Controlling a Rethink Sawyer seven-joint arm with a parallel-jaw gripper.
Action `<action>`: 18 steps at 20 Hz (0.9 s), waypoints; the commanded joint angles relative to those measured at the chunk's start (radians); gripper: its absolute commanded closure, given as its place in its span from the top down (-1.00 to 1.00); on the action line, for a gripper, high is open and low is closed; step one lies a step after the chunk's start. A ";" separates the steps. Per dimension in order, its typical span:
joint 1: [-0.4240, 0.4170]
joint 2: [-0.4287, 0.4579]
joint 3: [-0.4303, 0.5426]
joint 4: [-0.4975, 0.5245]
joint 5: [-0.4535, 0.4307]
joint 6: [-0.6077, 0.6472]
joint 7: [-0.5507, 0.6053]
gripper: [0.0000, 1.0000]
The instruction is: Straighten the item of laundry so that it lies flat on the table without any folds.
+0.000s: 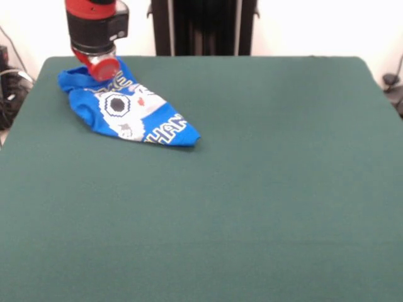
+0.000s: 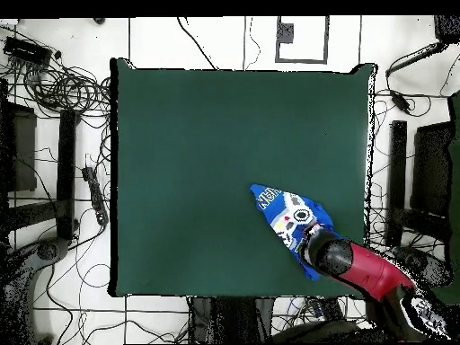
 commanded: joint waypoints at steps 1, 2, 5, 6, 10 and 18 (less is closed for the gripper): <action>0.033 0.050 0.072 0.102 0.111 0.035 0.201 -1.00; 0.032 0.048 0.074 0.104 0.115 0.038 0.194 -1.00; 0.029 0.044 0.079 0.110 0.123 0.038 0.176 -1.00; 0.023 0.044 0.085 0.114 0.123 0.029 0.172 -1.00; 0.071 0.052 0.056 0.100 0.143 0.032 0.193 -1.00; 0.075 0.024 0.083 0.071 0.169 0.075 0.151 -1.00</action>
